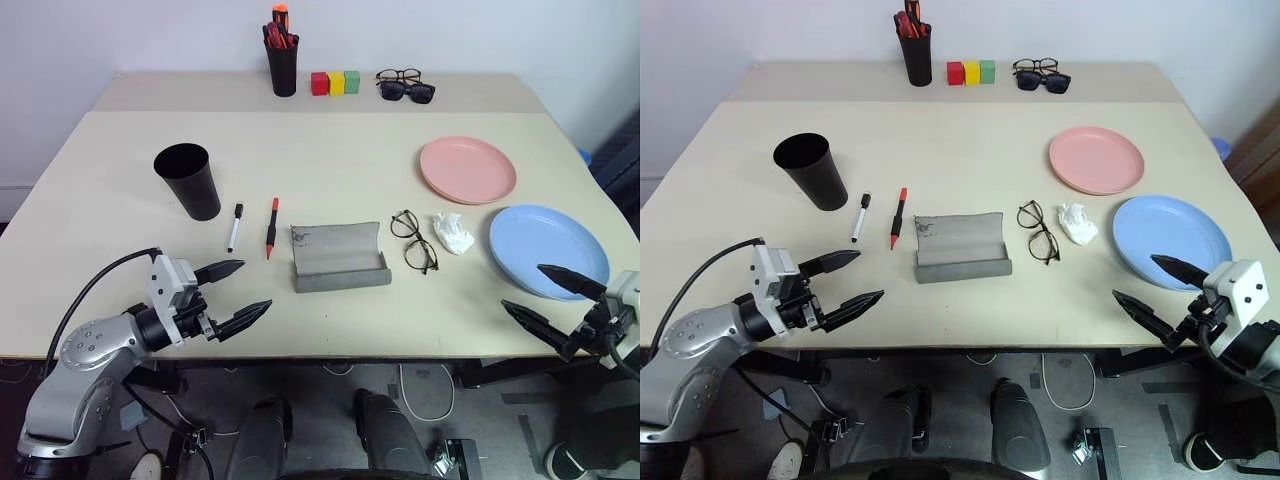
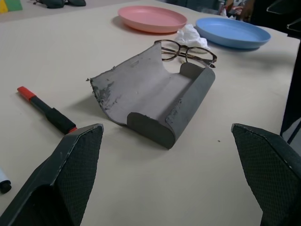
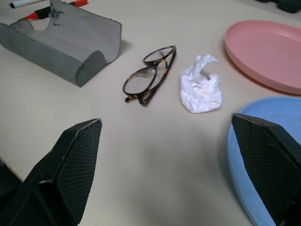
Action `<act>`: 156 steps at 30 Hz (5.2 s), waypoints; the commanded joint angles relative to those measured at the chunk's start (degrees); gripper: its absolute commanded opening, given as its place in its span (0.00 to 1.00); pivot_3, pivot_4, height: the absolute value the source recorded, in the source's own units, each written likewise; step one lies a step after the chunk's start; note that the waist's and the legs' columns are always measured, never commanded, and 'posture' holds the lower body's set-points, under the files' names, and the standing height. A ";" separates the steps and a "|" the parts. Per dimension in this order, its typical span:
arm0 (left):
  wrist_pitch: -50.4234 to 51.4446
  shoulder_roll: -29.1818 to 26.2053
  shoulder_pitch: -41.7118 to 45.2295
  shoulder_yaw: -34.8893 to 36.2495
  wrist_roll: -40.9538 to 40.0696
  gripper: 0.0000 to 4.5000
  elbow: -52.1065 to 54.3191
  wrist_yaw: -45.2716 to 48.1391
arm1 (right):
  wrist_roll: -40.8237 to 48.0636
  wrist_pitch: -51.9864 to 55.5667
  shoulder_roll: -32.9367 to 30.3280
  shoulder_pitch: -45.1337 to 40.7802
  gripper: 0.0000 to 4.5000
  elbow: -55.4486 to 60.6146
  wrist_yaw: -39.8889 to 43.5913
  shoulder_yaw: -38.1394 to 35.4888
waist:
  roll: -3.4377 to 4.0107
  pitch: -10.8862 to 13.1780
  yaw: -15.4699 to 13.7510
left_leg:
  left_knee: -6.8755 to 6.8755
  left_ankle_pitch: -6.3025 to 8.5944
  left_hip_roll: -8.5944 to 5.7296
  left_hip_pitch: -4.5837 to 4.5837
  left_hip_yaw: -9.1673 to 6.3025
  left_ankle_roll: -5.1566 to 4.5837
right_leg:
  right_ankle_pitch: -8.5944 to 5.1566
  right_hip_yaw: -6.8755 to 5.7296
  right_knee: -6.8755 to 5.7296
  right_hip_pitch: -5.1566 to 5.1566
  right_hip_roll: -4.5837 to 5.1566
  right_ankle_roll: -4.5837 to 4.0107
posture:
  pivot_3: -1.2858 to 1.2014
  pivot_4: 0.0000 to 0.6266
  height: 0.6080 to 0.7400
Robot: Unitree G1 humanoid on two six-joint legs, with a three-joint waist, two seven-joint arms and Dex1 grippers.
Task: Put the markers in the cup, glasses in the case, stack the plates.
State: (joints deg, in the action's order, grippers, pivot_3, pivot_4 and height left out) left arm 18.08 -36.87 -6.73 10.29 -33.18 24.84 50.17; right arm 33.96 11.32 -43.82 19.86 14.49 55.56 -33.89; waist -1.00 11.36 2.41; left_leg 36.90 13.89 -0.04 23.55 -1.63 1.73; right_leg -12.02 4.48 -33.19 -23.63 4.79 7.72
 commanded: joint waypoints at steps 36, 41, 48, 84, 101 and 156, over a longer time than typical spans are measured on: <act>41.39 22.23 31.07 0.83 -1.92 1.00 1.17 -53.08 | 4.30 5.57 -1.71 -34.15 1.00 -6.86 12.14 17.45 | -0.06 0.02 -0.87 | 0.29 0.01 -0.20 -0.15 -0.25 -0.13 | 0.13 -0.22 -0.50 0.15 -0.20 0.48 | 0.52 0.24 1.00; 54.22 26.86 39.01 2.76 -0.28 1.00 -5.59 -60.68 | 4.87 6.04 -1.78 -36.44 1.00 -8.39 15.31 19.08 | -0.05 0.02 -1.34 | 0.29 0.01 -0.22 -0.16 -0.24 -0.13 | 0.13 -0.22 -0.50 0.15 -0.20 0.49 | 0.52 0.24 1.00; 55.25 30.99 45.68 3.94 5.09 1.00 -17.11 -64.30 | 3.69 4.65 -1.18 -36.47 1.00 -9.72 16.81 19.48 | -0.06 0.02 -1.59 | 0.29 -0.01 -0.24 -0.16 -0.25 -0.10 | 0.13 -0.23 -0.54 0.14 -0.21 0.49 | 0.52 0.24 1.00; 53.30 38.03 70.13 8.66 16.38 0.01 -52.49 -67.56 | 3.32 2.14 -0.27 -32.36 1.00 -8.70 13.90 18.16 | -0.07 0.02 -1.83 | 0.27 -0.06 -0.33 -0.15 -0.29 0.02 | 0.18 -0.24 -0.53 0.18 -0.17 0.71 | 0.52 0.24 1.00; -0.83 19.74 58.16 -8.33 39.45 0.01 -23.15 -60.74 | 1.79 1.01 6.81 -44.65 1.00 -14.21 12.13 23.71 | -0.07 0.03 -1.41 | 0.32 -0.20 -0.31 -0.22 -0.26 0.24 | 0.21 -0.18 -0.80 0.12 -0.17 0.65 | 0.52 0.24 1.00; 60.68 22.99 56.53 -1.60 24.41 0.47 -23.58 -53.69 | 1.50 0.19 6.61 -40.10 1.00 -12.47 8.72 21.11 | -0.07 0.03 -1.25 | 0.29 -0.19 -0.30 -0.22 -0.38 0.21 | 0.21 -0.25 -1.01 0.05 -0.20 0.68 | 0.52 0.24 1.00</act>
State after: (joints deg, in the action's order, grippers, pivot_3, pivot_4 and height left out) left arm 78.45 -13.50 48.57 8.20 -9.99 1.31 -2.99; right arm 34.57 12.43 -36.54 -20.32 -0.19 64.43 -10.50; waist -1.07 11.39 1.16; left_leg 37.18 13.70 -0.34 23.33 -2.01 1.94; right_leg -11.81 4.22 -34.20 -23.58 4.59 8.40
